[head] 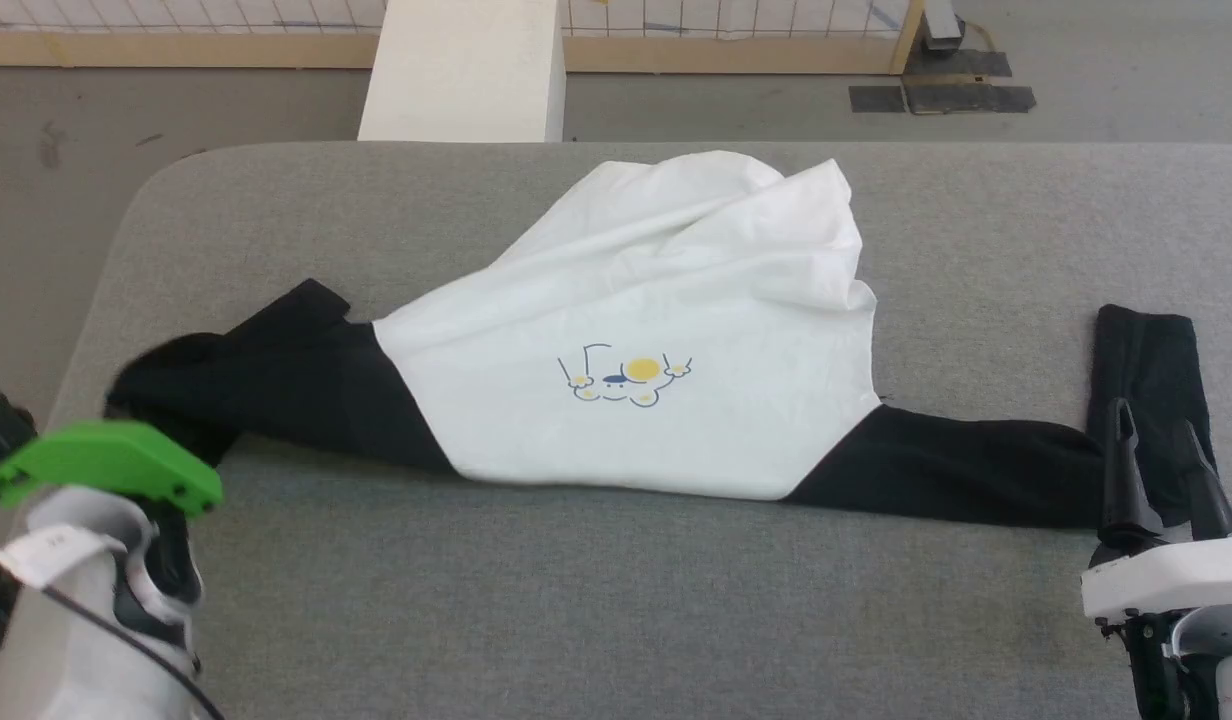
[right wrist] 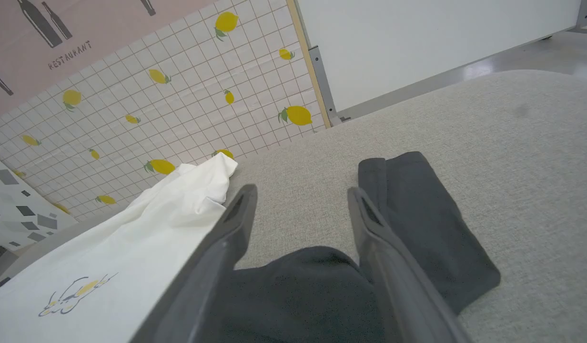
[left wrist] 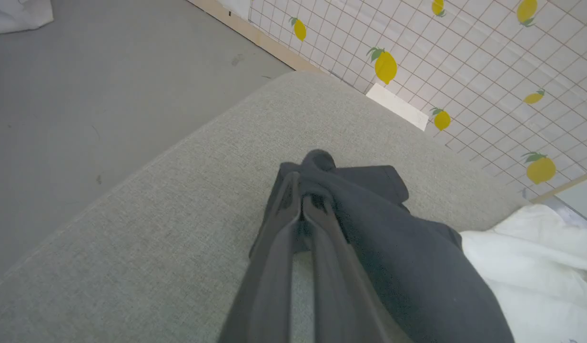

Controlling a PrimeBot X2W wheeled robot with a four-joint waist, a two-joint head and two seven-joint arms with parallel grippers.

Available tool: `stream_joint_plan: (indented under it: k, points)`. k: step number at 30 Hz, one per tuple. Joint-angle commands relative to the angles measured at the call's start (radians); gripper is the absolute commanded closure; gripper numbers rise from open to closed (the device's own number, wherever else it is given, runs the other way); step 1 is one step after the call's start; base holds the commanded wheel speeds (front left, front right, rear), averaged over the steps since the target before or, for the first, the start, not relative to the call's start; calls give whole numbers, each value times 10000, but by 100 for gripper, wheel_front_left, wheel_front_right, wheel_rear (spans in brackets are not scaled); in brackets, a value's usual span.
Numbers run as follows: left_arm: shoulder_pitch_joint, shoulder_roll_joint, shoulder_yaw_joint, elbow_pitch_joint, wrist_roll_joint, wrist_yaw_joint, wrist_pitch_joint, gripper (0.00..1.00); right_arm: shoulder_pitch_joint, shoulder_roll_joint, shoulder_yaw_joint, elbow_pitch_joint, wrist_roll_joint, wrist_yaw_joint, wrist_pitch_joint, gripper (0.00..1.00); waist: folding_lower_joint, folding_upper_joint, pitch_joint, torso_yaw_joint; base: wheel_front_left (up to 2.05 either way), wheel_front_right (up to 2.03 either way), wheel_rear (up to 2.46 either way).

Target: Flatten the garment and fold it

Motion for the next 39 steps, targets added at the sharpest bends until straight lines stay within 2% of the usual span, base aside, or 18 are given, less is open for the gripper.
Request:
stream_joint_plan:
  k: [1, 5, 10, 14, 18, 21, 27, 33, 39]
  points:
    - [357, -122, -39, -183, -116, -35, 40, 0, 25, 1, 46, -59, -25, -13, 44, 0, 0, 0, -27, 57, 0, 0, 0]
    - [1039, -338, 114, -747, -207, -147, -553, 0, 67, 1, 163, -138, -42, -13, 157, 0, 0, 0, -32, 52, 0, 0, 0]
    - [2232, -338, 335, -1809, 647, -55, -2501, 0, -84, 1, 573, -281, -141, -13, 798, 0, 0, 0, -74, -50, 0, 0, 0]
    - [2992, -559, 490, -3357, 2030, -151, -2873, 0, -765, 1, 1035, -375, -738, -13, 2227, 0, 0, 0, 55, -34, 0, 0, 0]
    - [3368, -1216, 545, -4776, 3373, -576, -2882, 0, -2300, 1, 1556, -33, -1981, -13, 4354, 0, 0, 0, 374, 70, 0, 0, 0]
    - [3281, -1673, 366, -4963, 3986, -1044, -2884, 0, -3752, 1, 1952, 661, -3210, -13, 5770, 0, 0, 0, 702, 298, 0, 0, 0]
    - [2872, -2292, 13, -5112, 4523, -1583, -2885, 0, -5869, -151, 2376, 2798, -4620, -13, 7600, 0, 0, 0, 1409, 925, 0, 0, 0]
    - [2360, -2528, -274, -5151, 4622, -1891, -2886, 0, -6742, -560, 2472, 4212, -5501, -13, 8081, 0, 0, 0, 2159, 1634, 0, 0, 0]
    - [2197, -2574, -498, -5105, 4467, -1908, -2886, 0, -6922, -863, 2939, 5288, -5161, -13, 8206, 0, 0, 0, 2449, 1977, 0, 0, 0]
